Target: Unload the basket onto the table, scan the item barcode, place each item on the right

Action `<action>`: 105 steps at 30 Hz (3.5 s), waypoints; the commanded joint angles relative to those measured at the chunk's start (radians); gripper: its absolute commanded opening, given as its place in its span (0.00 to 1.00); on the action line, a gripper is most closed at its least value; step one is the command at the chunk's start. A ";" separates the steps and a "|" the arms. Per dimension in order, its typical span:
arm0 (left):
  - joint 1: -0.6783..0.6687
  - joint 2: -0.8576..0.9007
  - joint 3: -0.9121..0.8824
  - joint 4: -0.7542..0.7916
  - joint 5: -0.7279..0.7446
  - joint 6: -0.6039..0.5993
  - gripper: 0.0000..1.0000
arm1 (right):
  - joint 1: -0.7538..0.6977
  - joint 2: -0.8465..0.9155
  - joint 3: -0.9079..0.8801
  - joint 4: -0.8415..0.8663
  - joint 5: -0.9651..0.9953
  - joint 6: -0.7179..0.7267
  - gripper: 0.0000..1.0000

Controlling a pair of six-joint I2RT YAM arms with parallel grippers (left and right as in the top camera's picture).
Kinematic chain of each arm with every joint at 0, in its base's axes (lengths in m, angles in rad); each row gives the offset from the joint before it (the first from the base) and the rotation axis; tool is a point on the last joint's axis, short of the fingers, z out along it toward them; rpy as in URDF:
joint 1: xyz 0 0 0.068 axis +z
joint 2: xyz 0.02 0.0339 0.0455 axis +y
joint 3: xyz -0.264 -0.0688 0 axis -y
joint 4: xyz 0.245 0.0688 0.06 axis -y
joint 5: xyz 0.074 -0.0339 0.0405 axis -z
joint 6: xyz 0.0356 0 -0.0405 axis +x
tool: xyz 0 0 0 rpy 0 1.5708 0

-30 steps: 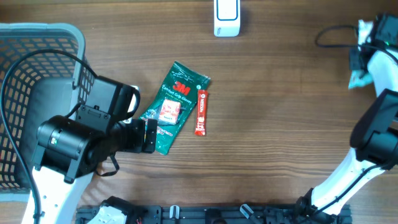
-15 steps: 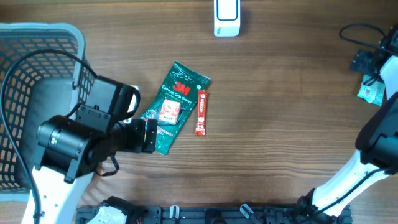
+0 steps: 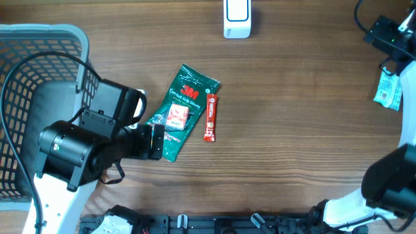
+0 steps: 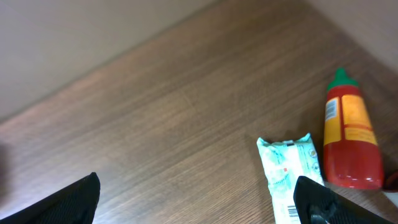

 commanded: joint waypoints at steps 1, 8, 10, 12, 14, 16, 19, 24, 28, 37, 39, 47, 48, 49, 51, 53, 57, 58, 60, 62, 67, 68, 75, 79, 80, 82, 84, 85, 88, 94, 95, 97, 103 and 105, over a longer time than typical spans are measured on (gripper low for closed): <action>0.004 -0.006 0.005 0.002 0.008 -0.010 1.00 | 0.005 -0.073 0.016 -0.019 -0.029 0.024 1.00; 0.004 -0.006 0.005 0.002 0.008 -0.010 1.00 | 0.005 -0.175 0.016 -0.096 -0.164 0.080 1.00; 0.004 -0.006 0.005 0.002 0.008 -0.010 1.00 | 0.005 -0.209 0.016 -0.125 -0.275 0.116 1.00; 0.004 -0.006 0.005 0.002 0.008 -0.010 1.00 | 0.005 -0.243 0.016 -0.175 -0.381 0.211 1.00; 0.004 -0.006 0.005 0.002 0.008 -0.010 1.00 | 0.006 -0.268 0.016 -0.244 -0.473 0.266 1.00; 0.004 -0.006 0.005 0.002 0.008 -0.010 1.00 | 0.023 -0.276 0.016 -0.317 -0.526 0.270 1.00; 0.004 -0.006 0.005 0.003 0.008 -0.010 1.00 | 0.084 -0.271 0.016 -0.411 -0.525 0.248 1.00; 0.004 -0.006 0.005 0.002 0.008 -0.010 1.00 | 0.282 -0.269 0.014 -0.497 -0.525 0.151 1.00; 0.004 -0.006 0.005 0.003 0.008 -0.010 1.00 | 0.464 -0.267 -0.029 -0.454 -0.517 0.143 1.00; 0.004 -0.006 0.005 0.002 0.008 -0.010 1.00 | 0.788 -0.169 -0.275 -0.124 -0.526 0.327 0.92; 0.004 -0.006 0.005 0.002 0.008 -0.010 1.00 | 0.852 -0.118 -0.320 -0.017 -0.532 0.403 0.74; 0.004 -0.006 0.005 0.002 0.008 -0.010 1.00 | 1.059 0.149 -0.333 0.277 -0.536 0.600 0.56; 0.004 -0.006 0.005 0.002 0.008 -0.010 1.00 | 1.068 0.172 -0.333 0.296 -0.536 0.621 0.54; 0.004 -0.006 0.005 0.003 0.008 -0.010 1.00 | 1.073 0.190 -0.333 0.312 -0.536 0.637 0.52; 0.004 -0.006 0.005 0.002 0.008 -0.010 1.00 | 1.075 0.208 -0.333 0.330 -0.535 0.646 0.48; 0.004 -0.006 0.005 0.002 0.008 -0.010 1.00 | 1.075 0.210 -0.333 0.338 -0.513 0.621 0.45; 0.004 -0.006 0.005 0.002 0.008 -0.010 1.00 | 1.070 0.202 -0.318 0.380 -0.509 0.381 0.59; 0.004 -0.006 0.005 0.002 0.008 -0.010 1.00 | 1.067 0.202 -0.312 0.393 -0.506 0.270 0.71; 0.004 -0.006 0.005 0.003 0.008 -0.010 1.00 | 1.061 0.202 -0.311 0.402 -0.507 0.092 0.85; 0.004 -0.006 0.005 0.002 0.008 -0.010 1.00 | 1.047 0.203 -0.311 0.396 -0.534 -0.080 0.89; 0.004 -0.006 0.005 0.002 0.008 -0.010 1.00 | 0.986 0.205 -0.311 0.417 -0.623 -0.249 0.91; 0.004 -0.006 0.005 0.002 0.008 -0.010 1.00 | 0.975 0.205 -0.311 0.428 -0.645 -0.272 0.91; 0.004 -0.006 0.005 0.002 0.008 -0.010 1.00 | 0.953 0.206 -0.311 0.479 -0.709 -0.394 0.87; 0.004 -0.006 0.005 0.002 0.008 -0.010 1.00 | 0.953 0.222 -0.311 0.488 -0.709 -0.453 0.86; 0.004 -0.006 0.005 0.002 0.008 -0.009 1.00 | 0.953 0.234 -0.311 0.501 -0.708 -0.453 0.86; 0.004 -0.006 0.005 0.002 0.008 -0.010 1.00 | 0.953 0.265 -0.304 0.521 -0.708 -0.452 0.86; 0.004 -0.006 0.005 0.003 0.008 -0.010 1.00 | 0.954 0.339 -0.257 0.527 -0.709 -0.452 0.82; 0.004 -0.006 0.005 0.002 0.008 -0.010 1.00 | 0.958 0.363 -0.237 0.527 -0.709 -0.451 0.81; 0.004 -0.006 0.005 0.002 0.008 -0.010 1.00 | 0.968 0.416 -0.194 0.516 -0.700 -0.450 0.77; 0.004 -0.006 0.005 0.002 0.008 -0.010 1.00 | 0.975 0.426 -0.190 0.456 -0.659 -0.454 0.72; 0.004 -0.006 0.005 0.002 0.008 -0.010 1.00 | 0.976 0.429 -0.190 0.443 -0.660 -0.458 0.73; 0.004 -0.006 0.005 0.002 0.008 -0.010 1.00 | 0.985 0.434 -0.190 0.429 -0.660 -0.466 0.72; 0.004 -0.006 0.005 0.002 0.008 -0.010 1.00 | 1.013 0.435 -0.190 0.423 -0.642 -0.479 0.70; 0.004 -0.006 0.005 0.002 0.008 -0.010 1.00 | 1.025 0.435 -0.190 0.423 -0.603 -0.479 0.61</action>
